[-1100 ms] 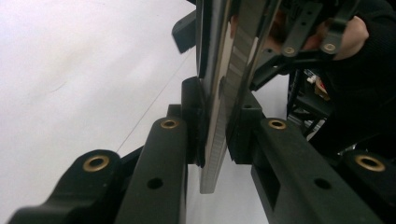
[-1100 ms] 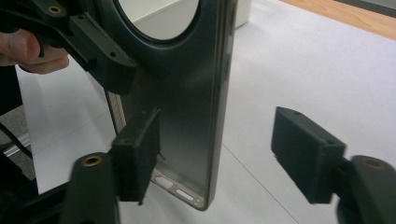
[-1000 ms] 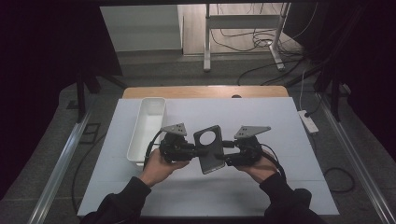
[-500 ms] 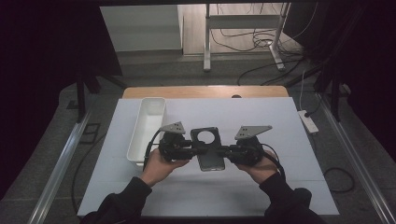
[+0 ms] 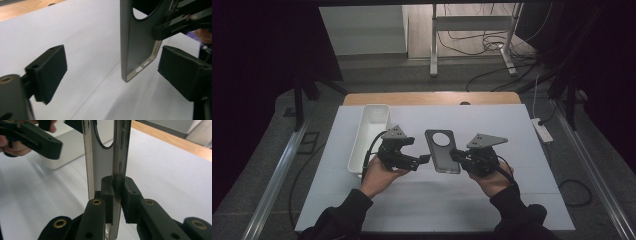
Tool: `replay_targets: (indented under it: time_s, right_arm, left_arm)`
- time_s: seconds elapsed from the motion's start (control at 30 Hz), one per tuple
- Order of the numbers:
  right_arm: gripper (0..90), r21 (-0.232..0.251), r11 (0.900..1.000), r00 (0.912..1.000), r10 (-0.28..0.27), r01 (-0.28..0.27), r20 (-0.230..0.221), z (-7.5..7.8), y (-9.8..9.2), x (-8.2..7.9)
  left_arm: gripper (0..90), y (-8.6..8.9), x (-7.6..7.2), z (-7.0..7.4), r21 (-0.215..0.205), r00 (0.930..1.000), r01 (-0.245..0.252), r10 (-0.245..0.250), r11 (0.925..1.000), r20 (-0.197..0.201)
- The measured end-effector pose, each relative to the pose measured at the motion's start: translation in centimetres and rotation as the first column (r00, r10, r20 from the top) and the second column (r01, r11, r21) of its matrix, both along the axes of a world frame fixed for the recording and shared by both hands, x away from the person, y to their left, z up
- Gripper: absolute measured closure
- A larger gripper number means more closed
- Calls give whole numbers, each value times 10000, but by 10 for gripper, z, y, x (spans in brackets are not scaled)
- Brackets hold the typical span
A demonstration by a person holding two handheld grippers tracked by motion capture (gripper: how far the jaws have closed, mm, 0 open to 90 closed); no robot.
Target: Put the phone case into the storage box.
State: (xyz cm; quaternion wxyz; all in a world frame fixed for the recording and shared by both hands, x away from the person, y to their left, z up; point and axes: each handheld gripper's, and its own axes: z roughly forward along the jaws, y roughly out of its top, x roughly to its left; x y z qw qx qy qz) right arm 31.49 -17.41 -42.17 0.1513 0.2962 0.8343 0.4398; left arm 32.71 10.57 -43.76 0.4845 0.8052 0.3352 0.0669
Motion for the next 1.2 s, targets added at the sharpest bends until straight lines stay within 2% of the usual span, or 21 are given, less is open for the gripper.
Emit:
replay_targets:
  time_s: [0.17,0.37,0.63,0.73,0.87,1.1,1.2]
  right_arm:
    - [810,20,10000,9999,-23,23,98,-1,1,-2]
    - [810,14,9992,9992,-389,389,77,-2,5,-4]
    - [810,253,9976,9979,-634,637,-113,-5,9,-6]
    - [810,308,9973,9977,-665,668,-112,-5,11,-7]
    - [810,401,9966,9974,-708,713,-146,-6,13,-8]
    - [810,496,9965,9976,-664,672,-177,-7,16,-10]
    - [810,502,9968,9979,-621,630,-194,-7,18,-11]
  left_arm:
    - [27,0,0,-1,247,9999,-96,97,9996,-50]
    - [43,-1,-1,-1,568,9996,-244,237,9981,144]
    - [61,-4,-1,-4,667,9994,-344,340,9972,78]
    - [142,-5,-2,-5,744,9996,-241,230,9969,153]
    - [345,-5,-3,-4,679,9998,-121,111,9976,142]
    - [577,-5,-4,-4,427,10000,-29,31,9991,-33]
    - [633,-4,-4,-4,328,9999,59,-54,9994,-142]
